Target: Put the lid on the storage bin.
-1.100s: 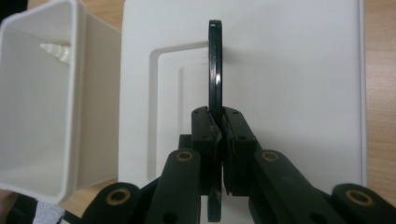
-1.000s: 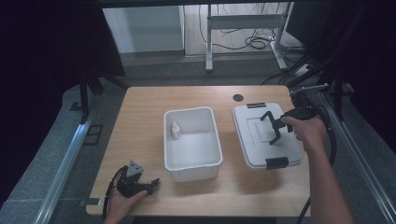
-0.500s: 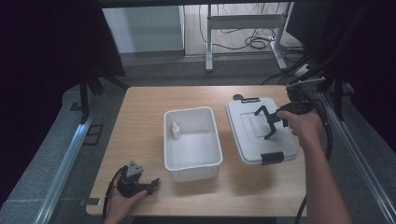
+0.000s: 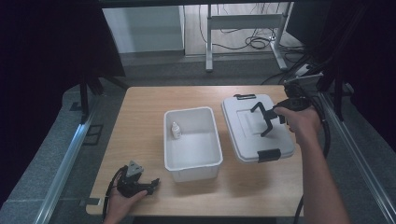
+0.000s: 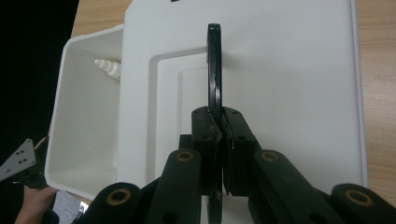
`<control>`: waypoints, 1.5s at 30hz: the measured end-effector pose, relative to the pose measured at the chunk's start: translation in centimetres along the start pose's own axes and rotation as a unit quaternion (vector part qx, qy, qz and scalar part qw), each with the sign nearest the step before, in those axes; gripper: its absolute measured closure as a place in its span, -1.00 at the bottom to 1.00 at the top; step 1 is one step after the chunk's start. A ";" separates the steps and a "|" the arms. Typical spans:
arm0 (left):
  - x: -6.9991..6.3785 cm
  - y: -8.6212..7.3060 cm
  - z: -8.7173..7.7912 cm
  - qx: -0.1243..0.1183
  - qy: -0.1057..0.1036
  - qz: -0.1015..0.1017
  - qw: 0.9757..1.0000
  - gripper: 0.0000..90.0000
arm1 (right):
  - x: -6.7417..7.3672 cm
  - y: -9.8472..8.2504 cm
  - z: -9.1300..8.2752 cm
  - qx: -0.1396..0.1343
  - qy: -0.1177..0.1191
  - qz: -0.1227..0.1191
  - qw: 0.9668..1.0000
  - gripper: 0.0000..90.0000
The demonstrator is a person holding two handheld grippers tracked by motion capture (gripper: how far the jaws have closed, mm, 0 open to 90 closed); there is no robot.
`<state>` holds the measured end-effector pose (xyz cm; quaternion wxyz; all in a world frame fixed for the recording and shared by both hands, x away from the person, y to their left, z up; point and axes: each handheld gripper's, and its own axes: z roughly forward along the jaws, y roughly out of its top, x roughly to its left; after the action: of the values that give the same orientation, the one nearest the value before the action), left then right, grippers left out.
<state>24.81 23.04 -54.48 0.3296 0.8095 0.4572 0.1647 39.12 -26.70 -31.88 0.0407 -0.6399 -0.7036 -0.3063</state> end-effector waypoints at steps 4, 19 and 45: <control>0.0 0.0 0.0 0.000 0.000 0.000 1.000 -0.73 | 0.8 0.2 0.1 0.002 0.004 -0.006 1.000 0.90; 0.0 0.0 0.0 0.002 -0.003 0.005 1.000 -0.73 | 4.9 0.7 1.5 0.013 0.003 -0.008 1.000 0.90; -0.1 0.2 0.2 0.000 -0.006 0.008 1.000 -0.75 | 13.5 -0.2 7.1 0.016 0.002 0.013 1.000 0.90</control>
<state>24.95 22.82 -54.50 0.3309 0.8141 0.4490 0.1617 38.88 -11.43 -31.69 0.0565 -0.6477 -0.6997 -0.2961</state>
